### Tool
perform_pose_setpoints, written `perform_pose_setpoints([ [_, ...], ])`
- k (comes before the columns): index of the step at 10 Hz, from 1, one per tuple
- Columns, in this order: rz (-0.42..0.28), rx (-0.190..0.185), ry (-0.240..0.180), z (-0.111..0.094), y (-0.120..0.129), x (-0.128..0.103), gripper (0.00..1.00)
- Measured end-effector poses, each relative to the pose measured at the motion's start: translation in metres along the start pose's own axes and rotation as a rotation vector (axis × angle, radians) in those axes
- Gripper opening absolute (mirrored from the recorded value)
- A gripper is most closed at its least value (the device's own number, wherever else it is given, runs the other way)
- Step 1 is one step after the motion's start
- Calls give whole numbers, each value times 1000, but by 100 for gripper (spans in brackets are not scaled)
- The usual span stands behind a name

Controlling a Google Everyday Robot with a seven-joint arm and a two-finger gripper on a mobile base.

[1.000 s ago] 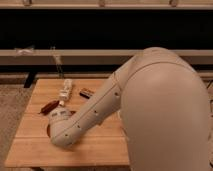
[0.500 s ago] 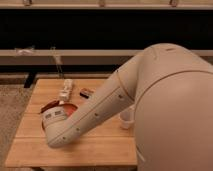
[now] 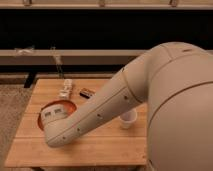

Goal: Pick up the ceramic bowl

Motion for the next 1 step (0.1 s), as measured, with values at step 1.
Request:
perform_pose_setpoints([
  [1, -1, 0, -1, 0, 0, -1, 0],
])
